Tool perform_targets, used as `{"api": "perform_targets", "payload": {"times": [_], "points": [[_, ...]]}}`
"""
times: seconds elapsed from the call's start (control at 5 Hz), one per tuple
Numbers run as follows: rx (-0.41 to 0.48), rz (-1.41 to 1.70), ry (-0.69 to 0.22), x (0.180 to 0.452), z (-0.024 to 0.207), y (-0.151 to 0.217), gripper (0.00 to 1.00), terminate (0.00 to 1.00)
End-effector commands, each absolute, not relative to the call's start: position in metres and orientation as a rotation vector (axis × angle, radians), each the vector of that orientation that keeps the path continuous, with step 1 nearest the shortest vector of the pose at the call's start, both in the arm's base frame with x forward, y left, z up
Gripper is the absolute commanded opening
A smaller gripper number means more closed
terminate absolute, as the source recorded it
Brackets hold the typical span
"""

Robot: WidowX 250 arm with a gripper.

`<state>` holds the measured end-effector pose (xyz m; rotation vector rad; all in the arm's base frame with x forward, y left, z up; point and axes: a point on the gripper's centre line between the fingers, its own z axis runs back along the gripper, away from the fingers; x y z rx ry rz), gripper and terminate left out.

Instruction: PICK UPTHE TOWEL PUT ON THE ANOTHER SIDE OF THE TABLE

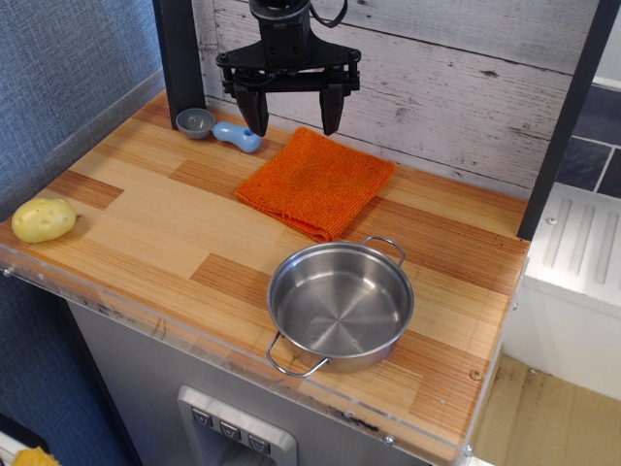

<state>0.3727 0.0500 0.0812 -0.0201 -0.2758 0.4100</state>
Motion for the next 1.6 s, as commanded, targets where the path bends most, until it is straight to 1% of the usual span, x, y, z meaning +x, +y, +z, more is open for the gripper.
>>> {"api": "perform_targets", "payload": {"times": [0.0, 0.2, 0.6, 1.0, 1.4], "points": [[-0.02, 0.41, -0.276, 0.373, 0.081, 0.05, 1.0, 0.0], [-0.01, 0.428, -0.273, 0.376, 0.073, 0.052, 1.0, 0.0], [0.016, 0.438, -0.281, 0.385, 0.063, 0.054, 1.0, 0.0], [0.026, 0.419, -0.246, 0.393, 0.048, 0.047, 1.0, 0.0], [0.024, 0.418, -0.218, 0.391, 0.031, 0.045, 1.0, 0.0]]}}
